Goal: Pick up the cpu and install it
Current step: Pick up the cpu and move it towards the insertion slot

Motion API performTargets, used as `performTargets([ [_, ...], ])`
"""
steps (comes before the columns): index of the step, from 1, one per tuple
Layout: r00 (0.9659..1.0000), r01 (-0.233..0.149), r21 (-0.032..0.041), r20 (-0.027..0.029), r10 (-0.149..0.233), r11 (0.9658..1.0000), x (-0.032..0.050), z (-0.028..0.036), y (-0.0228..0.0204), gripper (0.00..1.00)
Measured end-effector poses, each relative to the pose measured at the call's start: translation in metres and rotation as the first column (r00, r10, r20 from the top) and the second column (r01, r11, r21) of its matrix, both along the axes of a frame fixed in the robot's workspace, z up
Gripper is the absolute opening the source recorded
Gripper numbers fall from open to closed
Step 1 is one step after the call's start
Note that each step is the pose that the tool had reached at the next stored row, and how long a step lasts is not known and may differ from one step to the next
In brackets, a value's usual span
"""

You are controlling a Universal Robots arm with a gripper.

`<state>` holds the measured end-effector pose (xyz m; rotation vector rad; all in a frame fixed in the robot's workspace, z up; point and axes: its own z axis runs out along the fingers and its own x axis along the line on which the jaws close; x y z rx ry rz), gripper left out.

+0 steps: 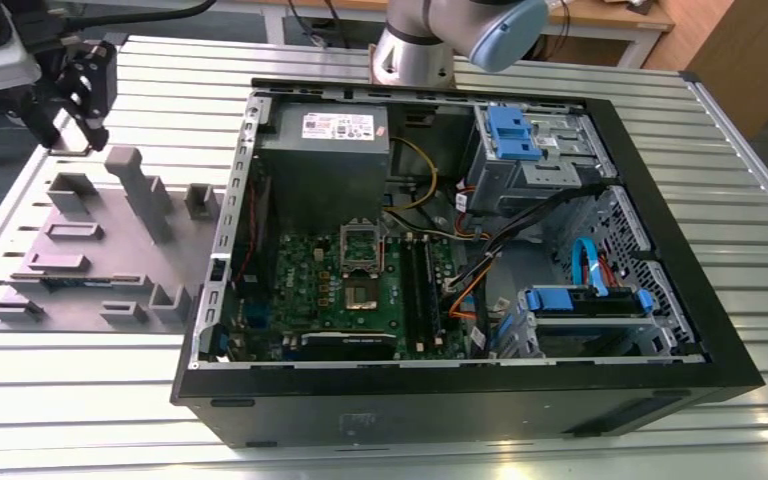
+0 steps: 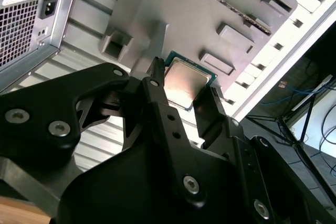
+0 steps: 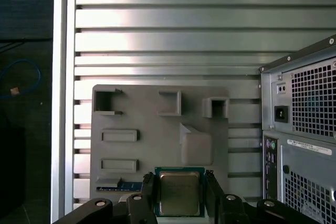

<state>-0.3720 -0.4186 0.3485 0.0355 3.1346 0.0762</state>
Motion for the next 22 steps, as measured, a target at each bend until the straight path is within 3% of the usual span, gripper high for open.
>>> performTargets([
  [22, 1.0, 0.0, 0.0, 0.0, 0.0, 1.0, 0.0379, -0.0025, 0.0001, 0.47],
])
